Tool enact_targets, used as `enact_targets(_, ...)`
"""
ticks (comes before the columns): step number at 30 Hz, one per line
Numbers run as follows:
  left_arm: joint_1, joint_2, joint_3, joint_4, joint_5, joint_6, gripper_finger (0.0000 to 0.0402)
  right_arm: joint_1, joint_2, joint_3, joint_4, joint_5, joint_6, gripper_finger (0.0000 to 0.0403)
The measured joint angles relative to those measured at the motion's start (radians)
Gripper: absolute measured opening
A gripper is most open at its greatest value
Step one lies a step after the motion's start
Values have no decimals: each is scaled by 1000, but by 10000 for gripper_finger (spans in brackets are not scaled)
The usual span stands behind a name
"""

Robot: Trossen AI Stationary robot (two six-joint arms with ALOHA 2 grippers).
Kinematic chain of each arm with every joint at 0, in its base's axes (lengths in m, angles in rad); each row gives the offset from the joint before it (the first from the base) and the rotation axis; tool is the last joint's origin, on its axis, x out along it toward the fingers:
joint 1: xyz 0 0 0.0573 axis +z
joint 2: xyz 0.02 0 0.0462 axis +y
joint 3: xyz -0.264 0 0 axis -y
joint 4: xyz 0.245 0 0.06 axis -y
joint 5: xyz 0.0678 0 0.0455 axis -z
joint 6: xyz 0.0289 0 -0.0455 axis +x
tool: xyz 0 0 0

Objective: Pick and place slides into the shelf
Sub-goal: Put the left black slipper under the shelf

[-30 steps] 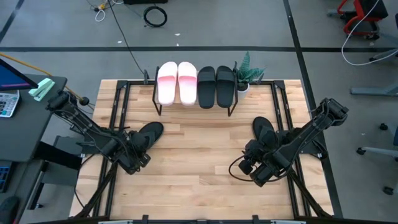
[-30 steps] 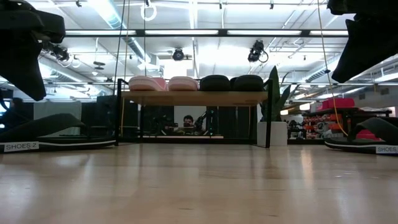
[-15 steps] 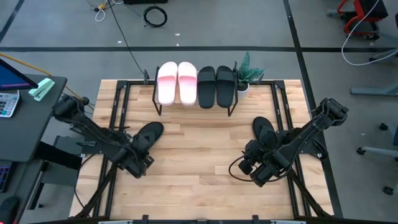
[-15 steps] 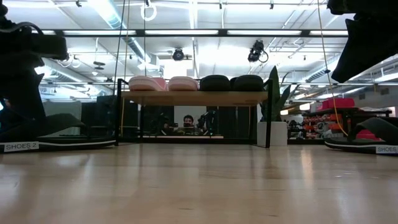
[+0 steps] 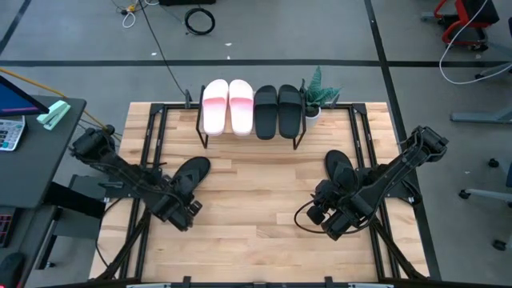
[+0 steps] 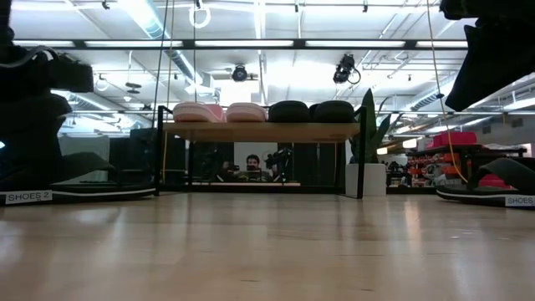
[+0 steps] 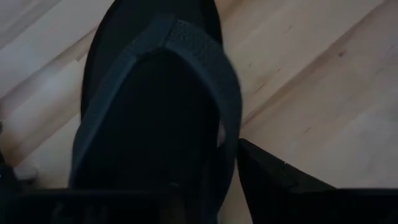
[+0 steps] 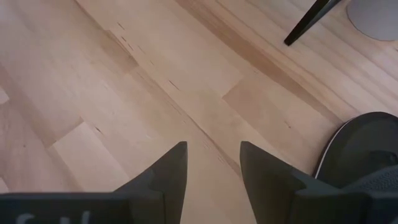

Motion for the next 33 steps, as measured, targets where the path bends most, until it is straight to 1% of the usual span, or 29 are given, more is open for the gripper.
enact_targets(2,17,0,0,22,-10,13,83,0,0,0,0,0,0,154)
enact_targets(5,56,-1,16,51,-44,30,31,0,0,0,0,19,0,154)
enact_targets(6,71,-3,28,55,-57,34,18,0,0,0,0,29,0,154)
enact_targets(7,86,-3,44,57,-70,52,13,0,0,0,0,37,0,154)
enact_targets(11,170,-3,133,60,-97,143,18,0,0,0,0,59,-7,154)
enact_targets(13,216,-3,183,66,-105,226,16,0,0,0,0,63,-18,154)
enact_targets(17,303,2,259,160,-105,435,7,0,0,0,0,66,-24,154)
enact_targets(21,395,2,289,254,-105,566,15,0,0,0,0,67,-24,154)
enact_targets(23,438,10,289,289,-91,608,18,0,0,0,2,66,-25,154)
enact_targets(27,509,56,289,307,2,640,11,0,0,0,9,66,-25,154)
enact_targets(30,553,109,289,310,7,640,8,1,0,0,9,66,-26,154)
enact_targets(33,602,162,288,351,6,653,21,0,0,0,10,66,-26,154)
